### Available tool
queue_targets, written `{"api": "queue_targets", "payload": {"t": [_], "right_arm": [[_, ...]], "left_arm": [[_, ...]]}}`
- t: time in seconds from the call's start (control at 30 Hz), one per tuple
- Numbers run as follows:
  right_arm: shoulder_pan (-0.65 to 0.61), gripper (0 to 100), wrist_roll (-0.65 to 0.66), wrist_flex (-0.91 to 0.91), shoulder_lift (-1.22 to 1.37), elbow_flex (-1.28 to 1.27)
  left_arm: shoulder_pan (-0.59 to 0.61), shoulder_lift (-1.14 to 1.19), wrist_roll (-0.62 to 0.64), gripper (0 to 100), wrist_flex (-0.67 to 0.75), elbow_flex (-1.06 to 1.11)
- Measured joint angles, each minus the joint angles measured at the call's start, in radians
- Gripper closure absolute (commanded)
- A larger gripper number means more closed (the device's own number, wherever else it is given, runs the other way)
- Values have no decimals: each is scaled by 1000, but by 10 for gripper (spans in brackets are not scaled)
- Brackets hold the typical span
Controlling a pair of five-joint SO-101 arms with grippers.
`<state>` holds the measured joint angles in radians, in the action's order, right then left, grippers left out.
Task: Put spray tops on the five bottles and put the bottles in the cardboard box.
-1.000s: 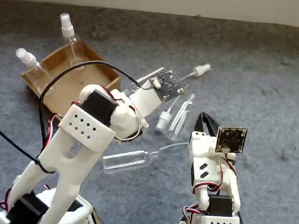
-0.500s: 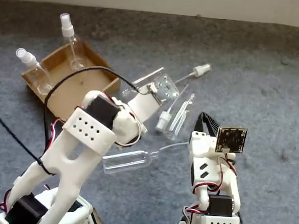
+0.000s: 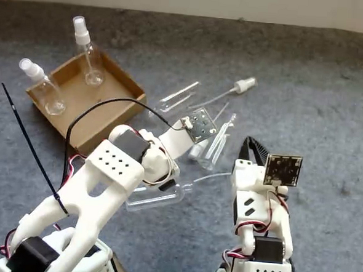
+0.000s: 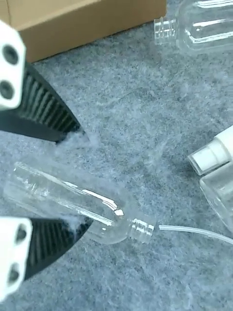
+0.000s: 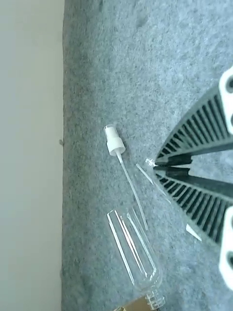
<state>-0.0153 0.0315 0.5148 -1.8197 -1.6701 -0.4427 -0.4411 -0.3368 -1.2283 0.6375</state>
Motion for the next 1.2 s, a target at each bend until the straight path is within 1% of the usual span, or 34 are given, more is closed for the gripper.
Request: {"api": "queue_targets", "payload": {"t": [0.1, 0.17, 0.37, 0.57, 0.63, 0.77, 0.8, 1.03, 1.2], "right_arm": [[43, 995, 0, 0, 0, 0], [64, 995, 0, 0, 0, 0], [196, 995, 0, 2, 0, 0], [279, 995, 0, 51, 0, 0], [292, 995, 0, 74, 0, 0], [319, 995, 0, 78, 0, 0], [324, 995, 0, 78, 0, 0], [328, 995, 0, 78, 0, 0], [328, 995, 0, 78, 0, 0]], "left_arm": [[0, 0, -54, 796, 0, 0], [0, 0, -68, 796, 0, 0], [0, 0, -72, 796, 0, 3], [0, 2, -78, 795, 2, 12], [0, 26, -78, 789, 2, 14], [0, 141, -78, 682, 2, 14], [0, 172, -78, 671, 2, 8], [0, 307, -78, 671, -2, -77], [-26, 394, -78, 671, -5, -83]]}}
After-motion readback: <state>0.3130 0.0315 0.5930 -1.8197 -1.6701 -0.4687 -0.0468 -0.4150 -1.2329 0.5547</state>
